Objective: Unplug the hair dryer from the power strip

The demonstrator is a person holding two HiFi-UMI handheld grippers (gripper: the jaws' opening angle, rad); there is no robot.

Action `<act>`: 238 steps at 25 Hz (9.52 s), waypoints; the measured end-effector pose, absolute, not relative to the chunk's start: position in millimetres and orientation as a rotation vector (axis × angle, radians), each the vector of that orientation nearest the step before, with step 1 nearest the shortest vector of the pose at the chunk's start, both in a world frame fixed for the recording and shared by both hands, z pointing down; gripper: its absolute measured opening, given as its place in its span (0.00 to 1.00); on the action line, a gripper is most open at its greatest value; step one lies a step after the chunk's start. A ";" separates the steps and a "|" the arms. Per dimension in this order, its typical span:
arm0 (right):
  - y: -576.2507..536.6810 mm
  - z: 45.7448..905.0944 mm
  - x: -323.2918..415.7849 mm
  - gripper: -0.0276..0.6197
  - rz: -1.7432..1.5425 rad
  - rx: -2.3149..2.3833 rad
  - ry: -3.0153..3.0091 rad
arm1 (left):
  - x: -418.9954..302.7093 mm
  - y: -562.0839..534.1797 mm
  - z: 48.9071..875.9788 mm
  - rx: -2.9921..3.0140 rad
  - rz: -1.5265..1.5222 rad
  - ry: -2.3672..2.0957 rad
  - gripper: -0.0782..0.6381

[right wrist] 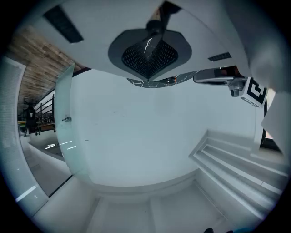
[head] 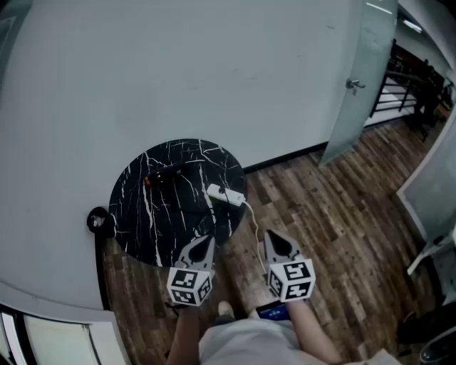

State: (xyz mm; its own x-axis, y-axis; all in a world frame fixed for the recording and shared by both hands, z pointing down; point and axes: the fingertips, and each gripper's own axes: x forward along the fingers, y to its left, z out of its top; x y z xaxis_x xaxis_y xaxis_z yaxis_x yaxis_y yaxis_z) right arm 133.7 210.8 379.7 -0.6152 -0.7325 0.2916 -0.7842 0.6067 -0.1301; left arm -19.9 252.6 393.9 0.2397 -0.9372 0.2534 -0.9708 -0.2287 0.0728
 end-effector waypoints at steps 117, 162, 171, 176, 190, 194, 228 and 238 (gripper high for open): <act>-44.8 587.6 -16.8 0.21 0.618 0.798 -2.347 | -128.7 -40.1 609.9 2.197 0.644 -1.179 0.26; -13.6 672.3 -31.2 0.41 0.185 0.291 -2.060 | -88.4 -39.6 652.9 2.484 1.506 -0.297 0.27; -16.5 676.6 -36.0 0.41 0.130 0.275 -2.052 | -87.7 -40.7 652.3 2.514 1.582 -0.257 0.20; -17.2 680.7 -37.3 0.42 0.122 0.245 -2.058 | -88.5 -40.5 654.9 2.464 1.584 -0.195 0.20; -19.5 691.6 -44.1 0.44 0.159 0.186 -2.007 | -88.7 -42.8 655.7 2.444 1.711 -0.074 0.20; -21.8 692.0 -46.3 0.45 0.175 0.205 -2.047 | -89.0 -43.9 656.8 2.415 1.720 -0.023 0.20; -22.1 697.1 -51.1 0.45 0.231 0.209 -1.960 | -84.0 -48.3 650.3 2.332 1.752 0.085 0.19; -20.6 696.6 -51.3 0.45 0.243 0.225 -1.949 | -89.2 -43.9 658.2 2.391 1.866 -0.069 0.18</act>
State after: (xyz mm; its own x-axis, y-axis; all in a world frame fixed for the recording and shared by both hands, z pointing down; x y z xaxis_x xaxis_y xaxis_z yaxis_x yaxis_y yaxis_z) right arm -51.3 -20.6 696.6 -0.3767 -0.0434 0.9253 -0.2691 0.9610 -0.0645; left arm -89.2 -43.9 658.2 0.2444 0.0307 0.9692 -0.1018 -0.9932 0.0571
